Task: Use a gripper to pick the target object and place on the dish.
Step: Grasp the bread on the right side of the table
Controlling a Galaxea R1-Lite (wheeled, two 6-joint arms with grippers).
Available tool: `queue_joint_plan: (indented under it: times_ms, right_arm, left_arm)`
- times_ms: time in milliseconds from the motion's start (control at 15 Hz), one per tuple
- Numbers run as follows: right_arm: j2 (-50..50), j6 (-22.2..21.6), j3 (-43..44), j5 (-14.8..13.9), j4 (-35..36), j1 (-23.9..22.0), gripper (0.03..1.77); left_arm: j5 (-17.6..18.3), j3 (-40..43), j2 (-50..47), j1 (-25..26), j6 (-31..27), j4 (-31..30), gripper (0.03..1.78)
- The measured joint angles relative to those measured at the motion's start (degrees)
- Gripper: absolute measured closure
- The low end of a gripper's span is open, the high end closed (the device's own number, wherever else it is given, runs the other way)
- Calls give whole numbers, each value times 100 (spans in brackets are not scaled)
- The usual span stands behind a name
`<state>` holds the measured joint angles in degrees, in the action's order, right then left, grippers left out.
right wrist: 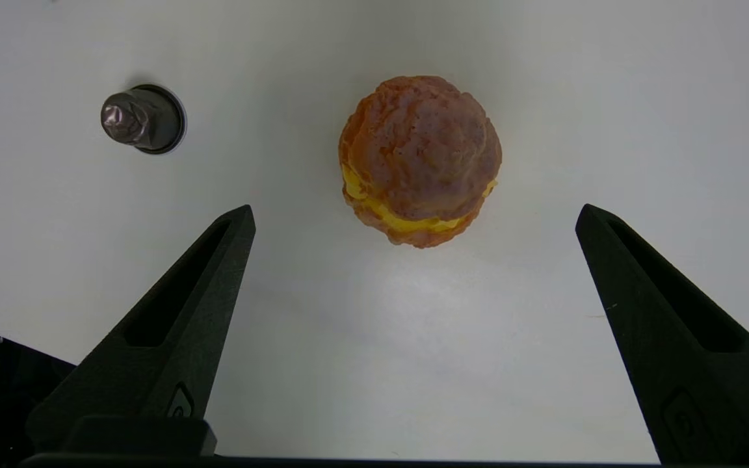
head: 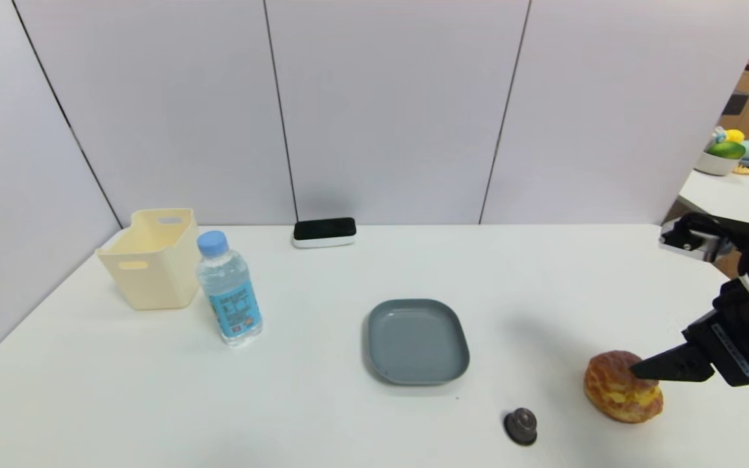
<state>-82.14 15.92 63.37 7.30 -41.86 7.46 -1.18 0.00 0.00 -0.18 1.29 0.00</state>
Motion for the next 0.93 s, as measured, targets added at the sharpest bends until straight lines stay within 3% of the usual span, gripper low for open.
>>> queue_joint_plan:
  times_ms: [933]
  right_arm:
    - [-774,-2,-234,2,60,24,9]
  left_arm:
    - [-2,0,0,0,-2,0,12]
